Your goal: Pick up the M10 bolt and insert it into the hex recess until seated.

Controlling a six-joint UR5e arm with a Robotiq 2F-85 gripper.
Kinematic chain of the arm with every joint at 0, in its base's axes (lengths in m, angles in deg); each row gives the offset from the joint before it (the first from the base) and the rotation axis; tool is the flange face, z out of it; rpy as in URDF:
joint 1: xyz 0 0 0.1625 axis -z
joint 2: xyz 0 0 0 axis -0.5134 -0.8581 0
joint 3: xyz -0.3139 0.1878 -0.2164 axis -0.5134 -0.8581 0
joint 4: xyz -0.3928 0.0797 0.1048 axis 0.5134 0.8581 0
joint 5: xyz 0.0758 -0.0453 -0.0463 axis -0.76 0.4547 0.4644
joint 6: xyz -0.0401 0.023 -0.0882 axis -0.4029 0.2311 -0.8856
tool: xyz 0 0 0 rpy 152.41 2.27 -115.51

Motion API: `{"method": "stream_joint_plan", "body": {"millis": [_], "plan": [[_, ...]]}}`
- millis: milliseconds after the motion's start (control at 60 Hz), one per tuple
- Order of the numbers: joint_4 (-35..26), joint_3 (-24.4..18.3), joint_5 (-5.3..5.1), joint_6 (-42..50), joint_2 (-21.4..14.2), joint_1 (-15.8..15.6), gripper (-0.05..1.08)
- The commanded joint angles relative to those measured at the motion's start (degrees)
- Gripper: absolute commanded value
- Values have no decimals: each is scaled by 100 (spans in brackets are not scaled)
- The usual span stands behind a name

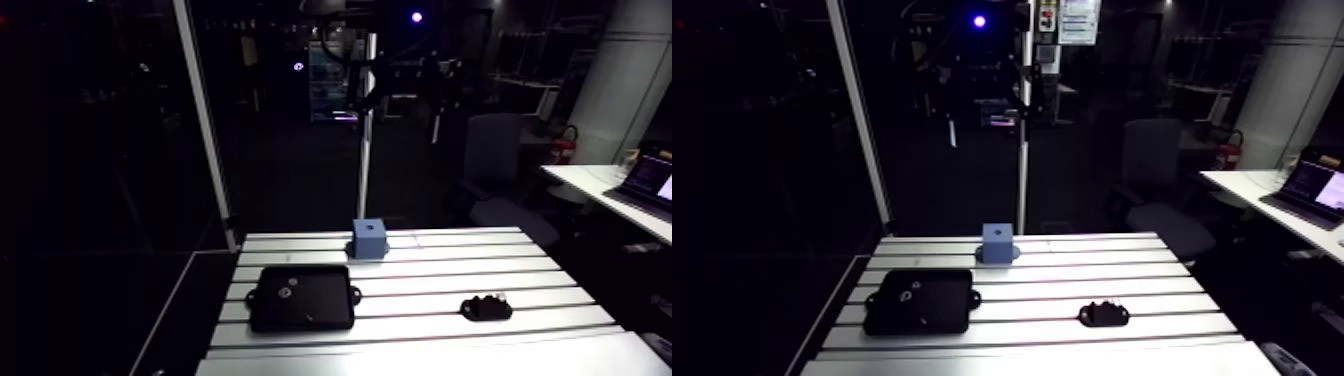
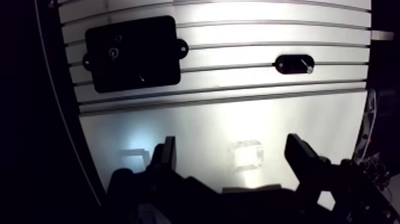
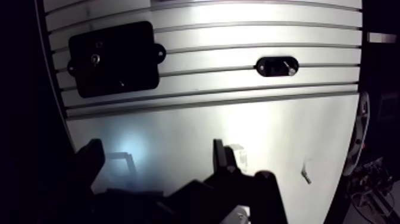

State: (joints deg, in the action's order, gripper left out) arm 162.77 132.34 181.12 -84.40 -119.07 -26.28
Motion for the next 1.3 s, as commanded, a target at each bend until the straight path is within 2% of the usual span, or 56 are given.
{"method": "stream_joint_plan", "body": {"millis": [17, 400, 633, 717, 783, 800, 883, 900, 917, 950, 1050, 1233, 1300], "plan": [[-273, -51, 28, -308, -79, -435, 0], [-265, -33, 28, -308, -79, -435, 0], [-213, -42, 63, -315, -87, -400, 0], [-186, -11, 111, -333, -79, -359, 0], [-167, 34, 187, -411, -79, -293, 0], [-145, 74, 239, -495, -87, -234, 0], [-62, 170, 288, -678, -104, -72, 1], [13, 229, 299, -767, -128, 38, 1], [13, 229, 299, -767, -128, 38, 1], [178, 350, 300, -919, -164, 305, 1], [450, 551, 300, -1112, -266, 646, 1], [871, 870, 300, -1526, -316, 997, 1], [1251, 1087, 300, -1695, -340, 1163, 1]]}}
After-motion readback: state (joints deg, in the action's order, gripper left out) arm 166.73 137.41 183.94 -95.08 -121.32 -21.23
